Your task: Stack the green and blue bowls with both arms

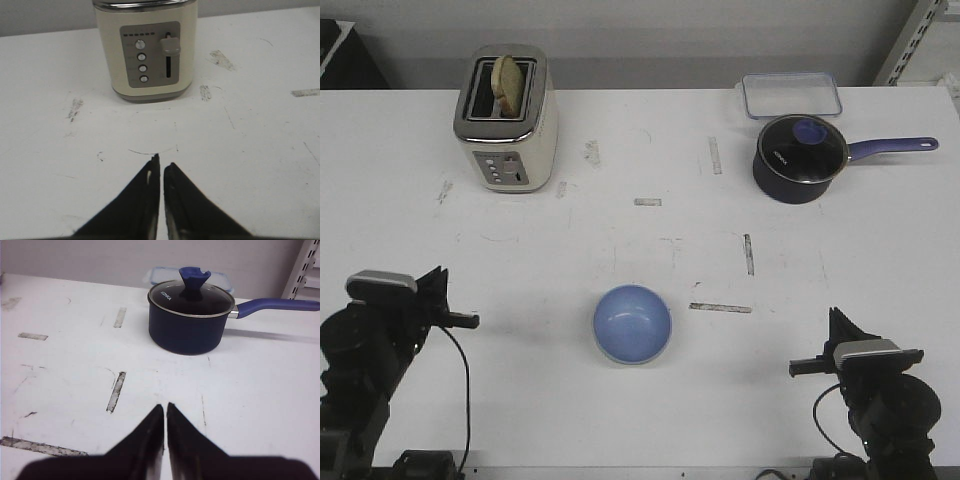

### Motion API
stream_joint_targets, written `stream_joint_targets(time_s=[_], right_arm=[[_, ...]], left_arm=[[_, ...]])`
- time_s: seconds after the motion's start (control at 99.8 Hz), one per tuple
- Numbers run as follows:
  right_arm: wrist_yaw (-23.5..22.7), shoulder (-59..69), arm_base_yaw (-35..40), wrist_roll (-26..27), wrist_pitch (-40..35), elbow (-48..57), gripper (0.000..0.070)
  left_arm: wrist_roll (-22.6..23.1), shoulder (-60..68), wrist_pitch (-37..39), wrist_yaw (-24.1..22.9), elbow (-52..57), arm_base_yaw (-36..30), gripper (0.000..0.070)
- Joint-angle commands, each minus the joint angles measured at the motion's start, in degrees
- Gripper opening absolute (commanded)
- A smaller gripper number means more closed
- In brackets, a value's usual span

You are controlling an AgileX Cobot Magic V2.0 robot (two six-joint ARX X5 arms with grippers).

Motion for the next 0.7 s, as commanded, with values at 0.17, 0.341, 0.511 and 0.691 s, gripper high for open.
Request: stream_joint_targets(time_s=[0.17,0.341,0.511,0.691], right_arm=[[0.02,0.26,0.09,-0.39,0.92,0.09,0.0002],[0.02,0.26,0.09,-0.52,0.87,0.09,0.0002],[0.04,0.26,0.09,-0.63,0.9,0.13,0.0001],[0.04,0.26,0.09,-0.61,0.92,0.13,0.0002]], left_arm=[[1.31,-13.73,8.87,0.28,-13.29,3.39,0.0001],[1.22,-16.57,10.97,0.28,-19.08,3.48,0.0001],[1.11,-16.74,13.25,0.24,-18.93,3.48,0.0001],[1.14,-17.59,13.16,0.24,-18.91,3.48,0.0001]])
